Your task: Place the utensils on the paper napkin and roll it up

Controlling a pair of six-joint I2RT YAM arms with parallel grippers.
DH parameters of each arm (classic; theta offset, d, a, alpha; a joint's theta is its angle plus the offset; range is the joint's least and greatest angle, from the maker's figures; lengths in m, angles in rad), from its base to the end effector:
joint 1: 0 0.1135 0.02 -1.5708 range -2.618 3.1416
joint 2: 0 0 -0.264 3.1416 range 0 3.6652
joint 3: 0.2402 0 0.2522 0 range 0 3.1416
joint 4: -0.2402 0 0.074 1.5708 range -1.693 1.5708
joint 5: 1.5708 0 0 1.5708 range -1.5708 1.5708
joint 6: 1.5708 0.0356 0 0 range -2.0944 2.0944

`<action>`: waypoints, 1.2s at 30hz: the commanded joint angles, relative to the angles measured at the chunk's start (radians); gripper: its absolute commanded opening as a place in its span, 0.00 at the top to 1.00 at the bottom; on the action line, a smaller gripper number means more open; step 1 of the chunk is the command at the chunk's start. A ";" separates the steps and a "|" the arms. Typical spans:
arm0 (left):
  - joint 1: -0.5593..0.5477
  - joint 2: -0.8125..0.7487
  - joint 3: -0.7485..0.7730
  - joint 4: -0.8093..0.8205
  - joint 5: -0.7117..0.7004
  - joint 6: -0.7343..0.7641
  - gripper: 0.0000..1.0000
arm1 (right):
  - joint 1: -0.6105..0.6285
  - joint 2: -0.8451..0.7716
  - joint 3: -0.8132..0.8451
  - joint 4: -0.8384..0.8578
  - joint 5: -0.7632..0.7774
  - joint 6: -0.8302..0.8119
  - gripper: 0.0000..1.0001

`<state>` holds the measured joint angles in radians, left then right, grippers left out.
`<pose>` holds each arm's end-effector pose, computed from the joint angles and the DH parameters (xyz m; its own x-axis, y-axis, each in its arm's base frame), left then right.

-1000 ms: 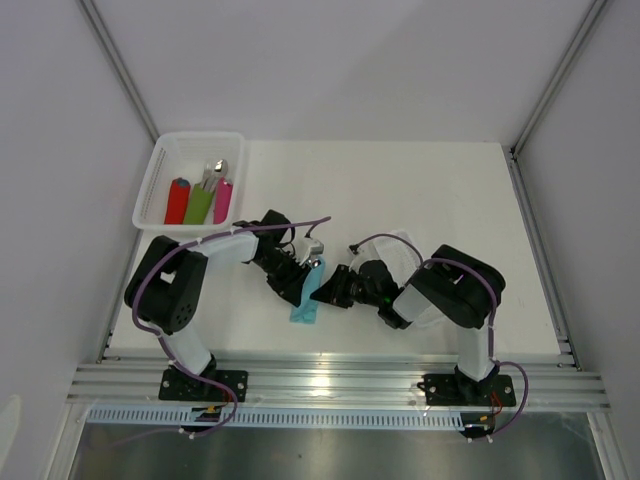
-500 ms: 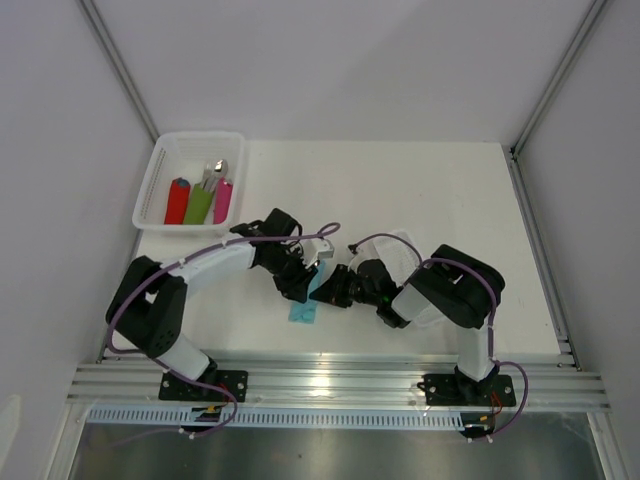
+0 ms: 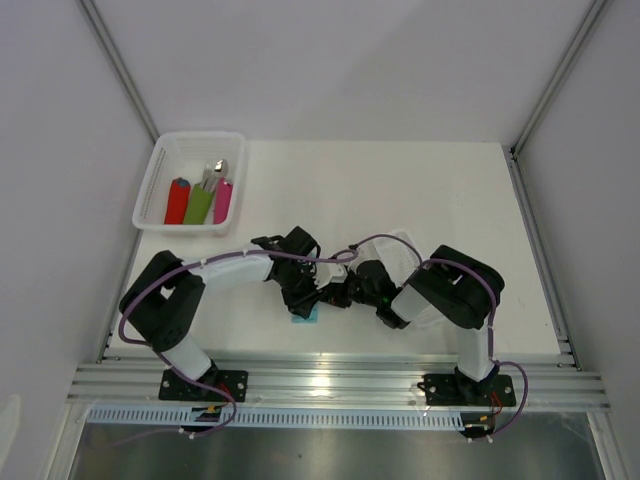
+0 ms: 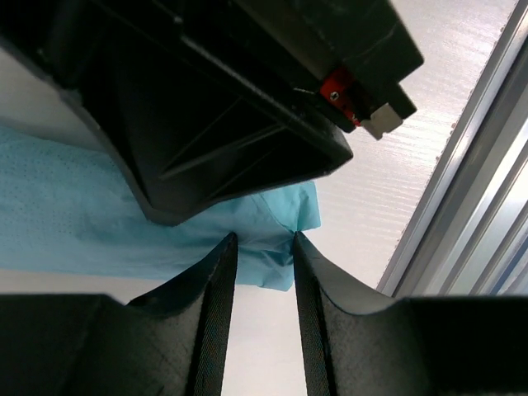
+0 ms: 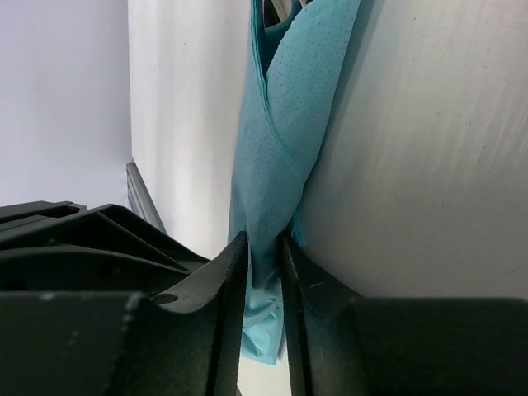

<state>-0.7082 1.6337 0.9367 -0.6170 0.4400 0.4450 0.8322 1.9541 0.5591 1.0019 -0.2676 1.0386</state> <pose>0.2103 -0.2001 0.1630 -0.3744 0.8334 -0.4066 0.9216 0.2859 -0.2625 0.2090 0.2435 0.0862 -0.8870 0.2602 -0.3814 -0.2231 0.4819 0.8474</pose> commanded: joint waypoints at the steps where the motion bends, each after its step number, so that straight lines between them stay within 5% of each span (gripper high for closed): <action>1: -0.025 0.026 -0.015 0.031 -0.056 0.029 0.62 | 0.007 0.022 -0.024 -0.080 0.057 -0.011 0.73; 6: -0.025 0.043 -0.029 0.036 -0.075 0.031 0.63 | 0.004 -0.009 -0.033 -0.124 0.076 -0.009 0.58; 13: -0.027 0.028 -0.050 0.051 -0.043 0.043 0.63 | 0.002 -0.004 -0.021 -0.157 0.079 0.011 0.53; 19: -0.025 0.017 -0.062 0.060 -0.037 0.052 0.61 | 0.002 0.035 -0.021 -0.151 0.087 0.049 0.60; 23: -0.027 -0.030 -0.061 0.049 -0.015 0.066 0.60 | 0.002 0.029 -0.028 -0.174 0.110 0.055 0.80; 36: -0.027 -0.130 0.007 0.039 0.008 0.055 0.63 | 0.004 0.032 -0.027 -0.158 0.100 0.051 0.80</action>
<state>-0.7265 1.5047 0.9127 -0.5922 0.4416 0.4896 0.8356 1.9430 0.5541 0.9710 -0.2214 1.1221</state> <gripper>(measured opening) 0.377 0.199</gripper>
